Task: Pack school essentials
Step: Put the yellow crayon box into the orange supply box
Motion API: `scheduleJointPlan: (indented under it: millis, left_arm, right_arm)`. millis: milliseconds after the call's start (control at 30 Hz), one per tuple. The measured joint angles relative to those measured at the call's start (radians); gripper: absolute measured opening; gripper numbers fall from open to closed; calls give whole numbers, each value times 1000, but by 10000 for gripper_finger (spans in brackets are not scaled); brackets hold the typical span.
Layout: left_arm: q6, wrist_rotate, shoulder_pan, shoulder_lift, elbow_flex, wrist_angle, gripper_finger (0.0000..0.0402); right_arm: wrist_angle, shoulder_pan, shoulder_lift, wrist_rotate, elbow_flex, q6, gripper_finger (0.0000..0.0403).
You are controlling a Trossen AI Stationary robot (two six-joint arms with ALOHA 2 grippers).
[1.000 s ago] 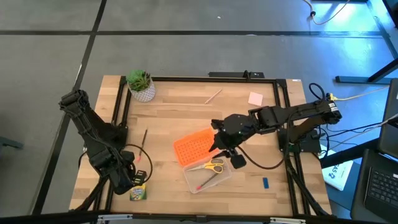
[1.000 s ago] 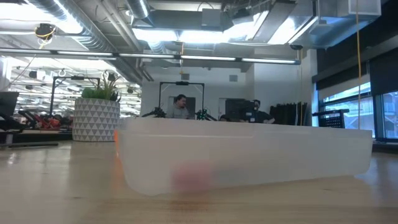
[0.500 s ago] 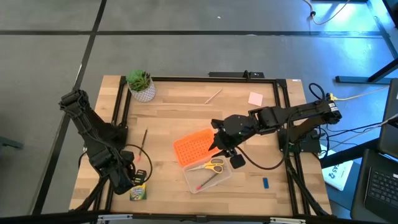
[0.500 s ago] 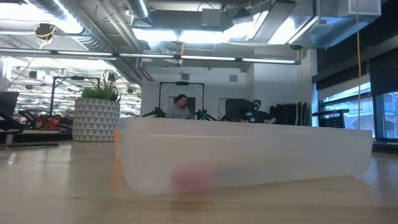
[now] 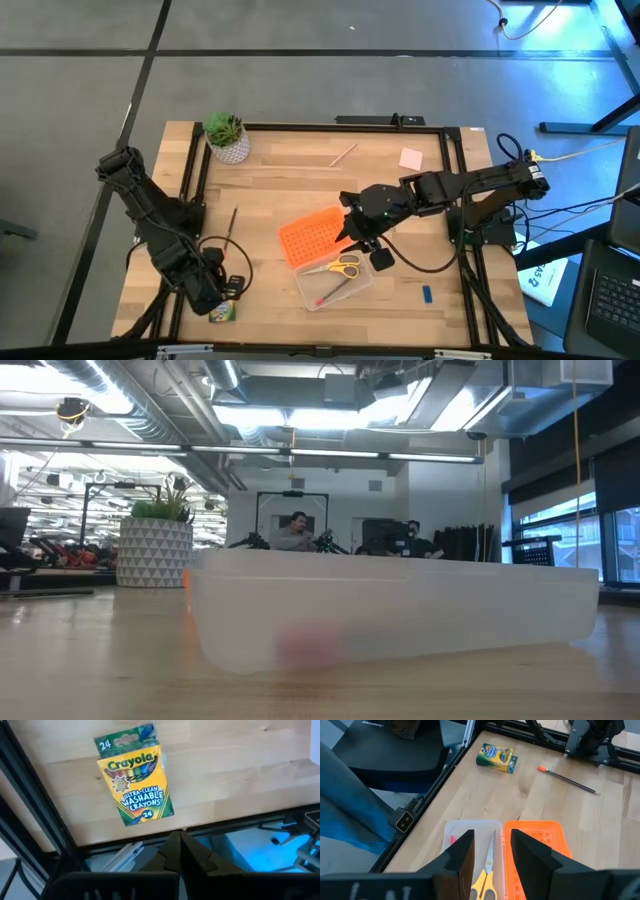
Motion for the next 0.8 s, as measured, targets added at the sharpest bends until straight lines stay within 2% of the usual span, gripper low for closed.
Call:
scheduleJointPlan:
  millis: [267,367,467,800]
  left_arm:
    - [-68,0,3,1,0,-3,0]
    - [-65,-2,3,1,0,-12,18]
    - [-62,-7,3,1,0,-27,61]
    - [-62,-9,3,2,0,-26,240]
  right_arm:
    - [0,0,0,0,0,1,129]
    - [0,0,0,0,0,1,129]
    - [0,0,0,0,0,1,129]
    - [0,0,0,0,0,0,129]
